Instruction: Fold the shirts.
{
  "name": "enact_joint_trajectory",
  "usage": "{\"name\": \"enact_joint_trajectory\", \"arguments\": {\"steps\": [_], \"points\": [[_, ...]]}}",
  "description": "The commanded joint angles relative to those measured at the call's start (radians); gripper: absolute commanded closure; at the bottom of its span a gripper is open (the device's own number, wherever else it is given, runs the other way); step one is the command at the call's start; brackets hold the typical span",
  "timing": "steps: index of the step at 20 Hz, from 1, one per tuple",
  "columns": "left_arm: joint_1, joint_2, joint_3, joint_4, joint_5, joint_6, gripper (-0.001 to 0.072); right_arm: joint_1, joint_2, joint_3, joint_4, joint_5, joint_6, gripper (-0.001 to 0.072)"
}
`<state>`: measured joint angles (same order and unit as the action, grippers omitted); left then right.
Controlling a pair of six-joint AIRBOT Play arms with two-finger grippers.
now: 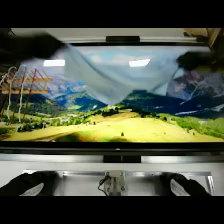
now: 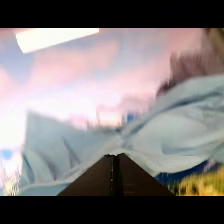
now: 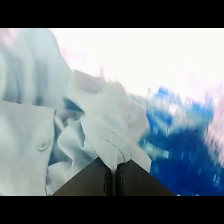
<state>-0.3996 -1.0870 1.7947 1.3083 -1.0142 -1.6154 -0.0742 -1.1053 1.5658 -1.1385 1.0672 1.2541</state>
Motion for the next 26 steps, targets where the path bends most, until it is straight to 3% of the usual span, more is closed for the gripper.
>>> {"name": "enact_joint_trajectory", "arguments": {"steps": [1, 3, 5, 8, 12, 15, 21, 26], "points": [[0.031, 0.133, 0.279, 0.054, 0.153, -0.057, 0.0682, 0.001, 0.209, 0.154, 0.061, -0.227, 0.001, 0.0665], [0.032, 0.205, 0.289, 0.055, 0.256, -0.065, 0.0682, 0.001, 0.306, 0.182, 0.060, -0.306, 0.002, 0.0665], [0.031, 0.251, 0.276, 0.073, 0.249, -0.066, 0.0682, 0.001, 0.378, 0.182, 0.060, -0.332, 0.002, 0.0665], [0.032, 0.277, 0.254, 0.127, 0.140, -0.102, 0.0682, 0.001, 0.424, 0.182, 0.055, -0.288, 0.014, 0.0665], [0.032, 0.268, 0.212, 0.333, -0.080, -0.153, 0.0682, 0.000, 0.384, 0.182, -0.028, -0.232, 0.068, 0.0665], [0.032, 0.252, 0.096, 0.458, -0.132, -0.153, 0.0682, 0.001, 0.267, 0.182, -0.044, -0.206, 0.077, 0.0665], [0.040, 0.046, -0.119, 0.457, -0.119, -0.205, 0.0681, 0.002, -0.147, 0.182, 0.128, -0.262, 0.076, 0.0665], [0.061, -0.220, -0.132, 0.446, -0.103, -0.205, 0.0682, 0.002, -0.511, 0.182, 0.473, -0.423, 0.076, 0.0664]]}}
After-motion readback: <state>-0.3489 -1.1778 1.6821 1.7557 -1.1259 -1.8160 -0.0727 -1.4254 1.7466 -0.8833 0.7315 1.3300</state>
